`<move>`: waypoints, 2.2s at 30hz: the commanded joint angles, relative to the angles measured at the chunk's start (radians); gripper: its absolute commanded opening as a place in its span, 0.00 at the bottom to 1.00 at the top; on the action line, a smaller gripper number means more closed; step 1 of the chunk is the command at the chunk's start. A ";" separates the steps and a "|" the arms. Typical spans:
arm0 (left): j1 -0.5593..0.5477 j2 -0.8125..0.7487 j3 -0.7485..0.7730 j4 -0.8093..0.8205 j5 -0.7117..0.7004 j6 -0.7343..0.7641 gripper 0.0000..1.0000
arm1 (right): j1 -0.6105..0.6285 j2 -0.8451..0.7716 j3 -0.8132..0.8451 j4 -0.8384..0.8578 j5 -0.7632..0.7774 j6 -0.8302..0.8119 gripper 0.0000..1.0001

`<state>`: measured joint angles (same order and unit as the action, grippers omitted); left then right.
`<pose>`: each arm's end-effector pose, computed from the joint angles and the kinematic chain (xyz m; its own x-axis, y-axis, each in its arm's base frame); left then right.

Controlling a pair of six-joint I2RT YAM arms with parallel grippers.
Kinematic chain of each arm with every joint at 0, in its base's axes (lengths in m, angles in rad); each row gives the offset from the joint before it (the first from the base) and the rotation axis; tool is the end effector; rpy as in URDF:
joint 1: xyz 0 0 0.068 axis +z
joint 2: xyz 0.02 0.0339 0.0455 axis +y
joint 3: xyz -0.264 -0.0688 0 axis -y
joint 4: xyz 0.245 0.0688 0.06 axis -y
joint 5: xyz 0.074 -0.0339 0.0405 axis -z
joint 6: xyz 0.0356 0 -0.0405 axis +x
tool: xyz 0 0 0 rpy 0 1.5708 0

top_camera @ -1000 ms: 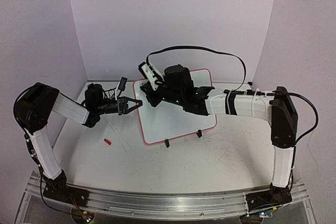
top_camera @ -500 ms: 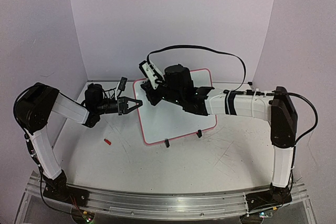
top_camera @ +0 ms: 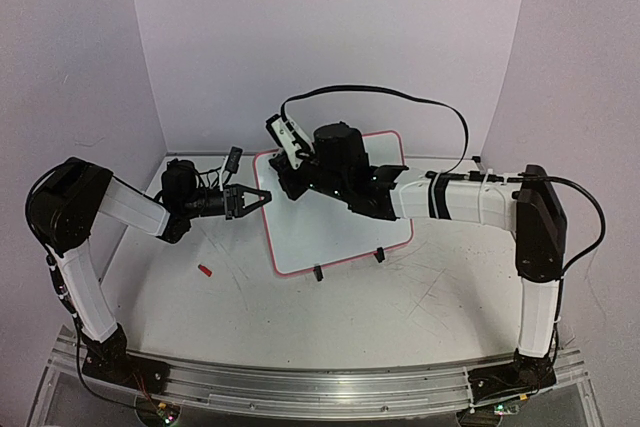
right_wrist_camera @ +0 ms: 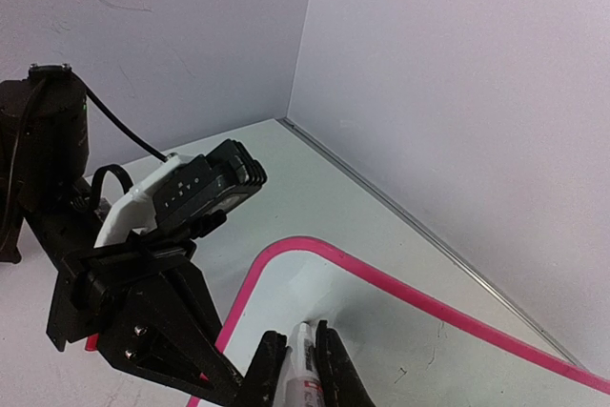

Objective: Write a sentence on the whiteboard

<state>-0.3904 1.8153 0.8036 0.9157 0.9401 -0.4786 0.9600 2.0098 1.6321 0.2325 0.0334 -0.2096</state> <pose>0.3213 -0.1633 0.1847 -0.5244 -0.0779 -0.8479 0.8183 0.2293 -0.5271 0.2823 0.4011 0.3020 0.0852 -0.2408 -0.9668 -0.7995 0.5625 -0.2106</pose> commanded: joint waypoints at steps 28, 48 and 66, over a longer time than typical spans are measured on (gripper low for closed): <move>0.006 -0.039 0.019 -0.002 -0.016 0.061 0.00 | -0.005 -0.005 0.015 0.047 0.012 0.017 0.00; 0.007 -0.040 0.020 -0.005 -0.013 0.061 0.00 | -0.001 -0.037 -0.053 0.047 0.011 0.065 0.00; 0.007 -0.044 0.018 -0.006 -0.011 0.059 0.00 | 0.018 -0.054 -0.088 0.051 0.006 0.088 0.00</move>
<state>-0.3889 1.8096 0.8036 0.8965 0.9391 -0.4745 0.9771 2.0045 1.5491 0.2691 0.0326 -0.1365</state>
